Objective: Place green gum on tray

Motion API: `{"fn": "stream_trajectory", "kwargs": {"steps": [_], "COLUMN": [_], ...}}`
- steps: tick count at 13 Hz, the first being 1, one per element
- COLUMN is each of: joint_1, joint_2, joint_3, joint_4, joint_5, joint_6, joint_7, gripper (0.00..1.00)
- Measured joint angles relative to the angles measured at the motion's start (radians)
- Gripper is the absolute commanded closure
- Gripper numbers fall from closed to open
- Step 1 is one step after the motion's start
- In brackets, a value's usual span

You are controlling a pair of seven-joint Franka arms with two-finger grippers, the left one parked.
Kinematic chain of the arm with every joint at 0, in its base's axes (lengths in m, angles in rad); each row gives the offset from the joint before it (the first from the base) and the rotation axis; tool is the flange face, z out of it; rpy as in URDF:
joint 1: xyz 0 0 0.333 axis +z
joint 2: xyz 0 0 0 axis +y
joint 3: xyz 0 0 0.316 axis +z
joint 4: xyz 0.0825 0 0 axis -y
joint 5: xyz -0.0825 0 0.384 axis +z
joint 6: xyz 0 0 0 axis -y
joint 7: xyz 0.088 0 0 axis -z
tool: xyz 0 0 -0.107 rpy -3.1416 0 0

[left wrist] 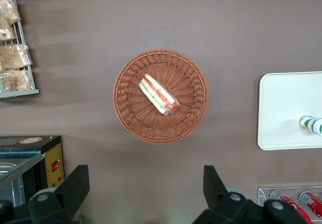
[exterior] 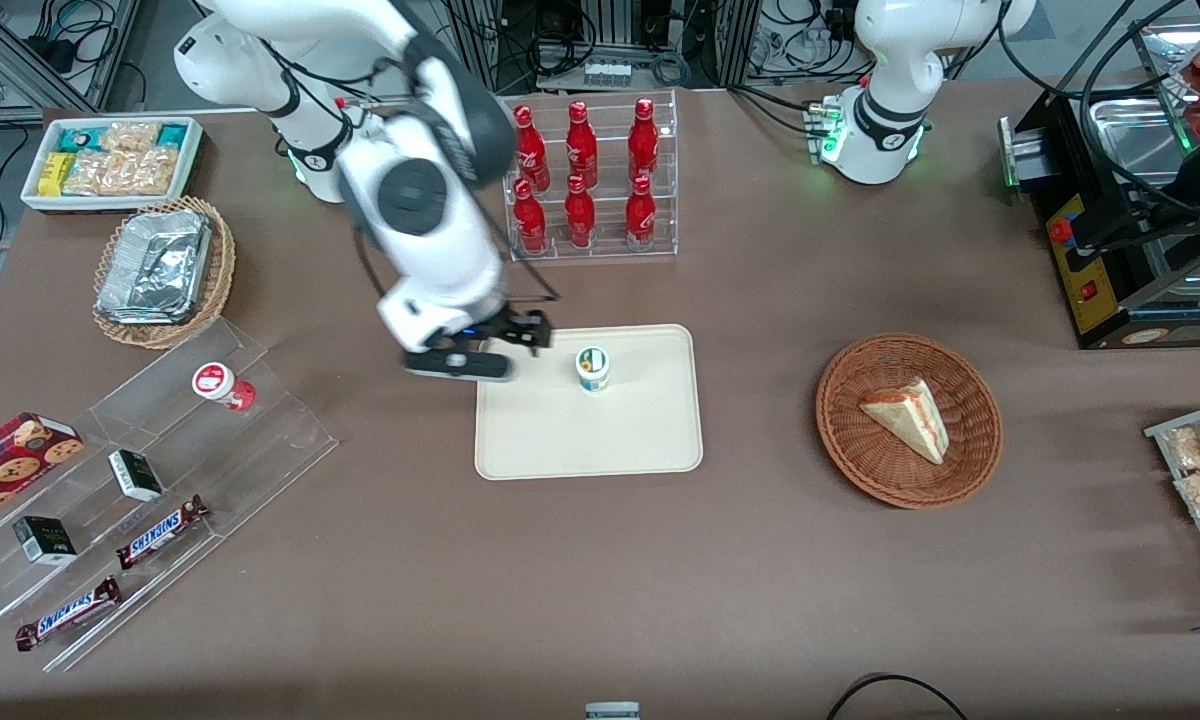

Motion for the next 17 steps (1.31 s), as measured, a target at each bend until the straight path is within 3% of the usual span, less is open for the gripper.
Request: {"fn": "stream_trajectory", "kwargs": {"steps": [4, 9, 12, 17], "joint_1": [-0.167, -0.381, -0.548, -0.704], "joint_2": [-0.177, -0.283, -0.298, -0.276], "joint_3": [0.002, 0.018, 0.094, 0.114], "joint_4": [-0.044, -0.047, -0.035, 0.002], "joint_5": [0.006, -0.014, -0.061, -0.068], "joint_6": [-0.203, -0.4, -0.44, -0.44], "joint_7": [-0.176, -0.416, -0.506, -0.595], "gripper": [0.0, 0.0, 0.0, 0.0]}}
